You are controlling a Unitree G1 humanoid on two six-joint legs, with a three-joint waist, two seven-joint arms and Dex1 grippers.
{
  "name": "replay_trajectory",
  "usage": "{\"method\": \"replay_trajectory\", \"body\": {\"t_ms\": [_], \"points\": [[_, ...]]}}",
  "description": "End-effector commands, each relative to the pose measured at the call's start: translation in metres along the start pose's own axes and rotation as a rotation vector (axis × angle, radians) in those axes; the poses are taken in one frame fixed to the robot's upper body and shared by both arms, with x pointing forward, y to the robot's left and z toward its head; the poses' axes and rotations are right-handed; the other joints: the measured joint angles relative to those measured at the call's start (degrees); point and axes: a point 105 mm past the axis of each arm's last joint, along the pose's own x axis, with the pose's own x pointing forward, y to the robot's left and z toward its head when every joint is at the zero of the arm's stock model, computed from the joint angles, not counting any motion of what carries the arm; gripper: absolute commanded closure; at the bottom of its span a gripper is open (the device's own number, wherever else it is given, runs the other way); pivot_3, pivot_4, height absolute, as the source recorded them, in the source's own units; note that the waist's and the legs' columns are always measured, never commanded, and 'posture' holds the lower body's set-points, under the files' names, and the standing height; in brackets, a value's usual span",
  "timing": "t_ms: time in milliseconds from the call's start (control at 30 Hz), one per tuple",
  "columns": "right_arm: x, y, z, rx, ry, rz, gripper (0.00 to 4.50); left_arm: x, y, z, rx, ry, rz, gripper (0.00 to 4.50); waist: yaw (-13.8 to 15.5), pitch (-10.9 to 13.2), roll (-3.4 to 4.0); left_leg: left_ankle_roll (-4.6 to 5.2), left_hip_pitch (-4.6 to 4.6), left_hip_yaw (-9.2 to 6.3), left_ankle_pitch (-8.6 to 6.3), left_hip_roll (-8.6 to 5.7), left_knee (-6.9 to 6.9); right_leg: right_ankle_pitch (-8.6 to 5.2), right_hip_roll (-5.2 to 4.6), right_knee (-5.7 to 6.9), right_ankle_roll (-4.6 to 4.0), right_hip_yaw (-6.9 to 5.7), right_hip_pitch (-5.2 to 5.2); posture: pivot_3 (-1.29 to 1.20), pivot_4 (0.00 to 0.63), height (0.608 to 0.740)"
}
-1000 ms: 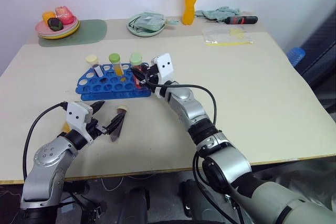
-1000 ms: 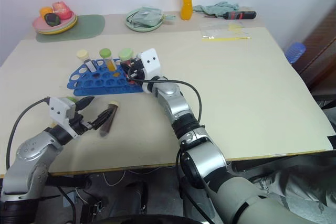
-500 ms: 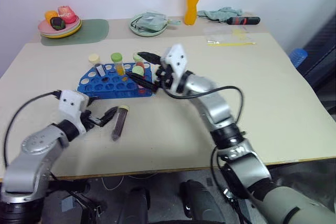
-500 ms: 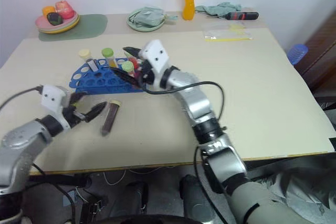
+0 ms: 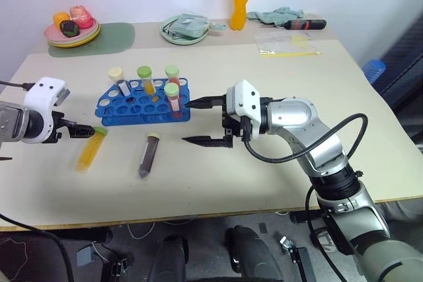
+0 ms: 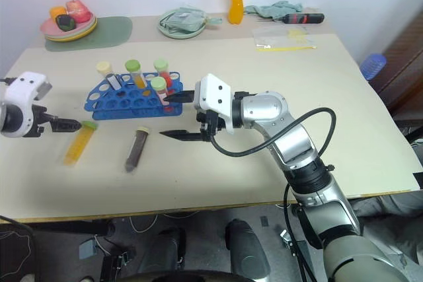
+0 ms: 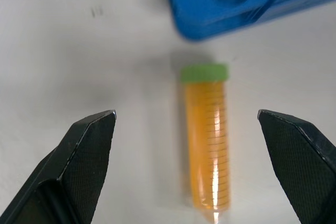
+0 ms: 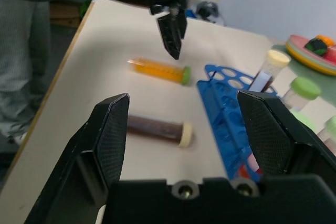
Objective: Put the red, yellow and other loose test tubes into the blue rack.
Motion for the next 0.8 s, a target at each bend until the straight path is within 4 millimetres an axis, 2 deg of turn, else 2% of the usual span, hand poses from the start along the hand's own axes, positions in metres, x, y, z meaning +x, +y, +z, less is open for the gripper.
{"method": "replay_trajectory", "body": {"t_ms": [33, 233, 467, 567, 733, 767, 800], "points": [[0.000, 0.006, 0.011, -0.035, -0.030, 0.006, 0.89, 0.009, 0.008, 0.004, 0.014, 0.053, 0.023, 0.00, 0.1, 0.0, 0.00, 0.00, 0.00, 0.00, 0.00, 0.00, 0.00, 0.00, 0.00, 0.02, 0.00, 0.00, 0.00, 0.00, 0.150, 0.740], [0.000, 0.014, 0.008, -0.033, -0.018, 0.000, 0.89, 0.027, 0.000, 0.007, 0.006, 0.150, -0.010, 0.00, 0.1, 0.0, -0.03, 0.00, -0.06, -0.01, 0.00, 0.00, 0.05, 0.00, 0.00, 0.03, -0.01, 0.00, -0.04, 0.00, 0.150, 0.740], [0.001, 0.016, 0.005, -0.039, -0.003, -0.013, 0.89, 0.035, -0.002, 0.003, 0.008, 0.233, -0.015, 0.00, 0.0, 0.0, -0.03, 0.00, -0.07, -0.03, 0.00, 0.00, 0.06, 0.00, 0.00, 0.04, 0.00, 0.00, -0.05, 0.00, 0.150, 0.740], [0.004, 0.017, 0.006, -0.042, -0.010, -0.013, 0.83, 0.034, -0.006, 0.000, 0.021, 0.262, -0.029, 0.88, 0.1, 0.0, -0.04, 0.00, -0.08, -0.03, 0.00, 0.00, 0.06, 0.00, 0.00, 0.04, 0.00, 0.00, -0.04, 0.00, 0.150, 0.740], [0.010, 0.019, 0.010, -0.044, -0.028, -0.006, 0.83, 0.031, -0.001, -0.002, -0.020, 0.259, -0.014, 3.35, 0.0, 0.0, -0.05, 0.00, -0.08, -0.04, 0.00, 0.00, 0.08, 0.00, -0.01, 0.06, 0.00, 0.00, -0.04, 0.00, 0.150, 0.740], [0.011, 0.019, 0.010, -0.044, -0.030, -0.005, 0.83, 0.030, 0.001, -0.002, -0.024, 0.255, -0.008, 3.71, 0.0, 0.0, -0.05, 0.00, -0.08, -0.04, 0.00, 0.00, 0.08, 0.00, -0.01, 0.06, 0.00, 0.00, -0.04, 0.00, 0.150, 0.740], [0.012, 0.019, 0.011, -0.045, -0.033, -0.005, 0.83, 0.026, 0.006, -0.002, -0.029, 0.234, -0.003, 3.75, 0.0, 0.0, -0.05, 0.00, -0.08, -0.04, 0.00, 0.00, 0.08, 0.00, -0.01, 0.06, 0.00, 0.00, -0.05, 0.00, 0.150, 0.740]]}}
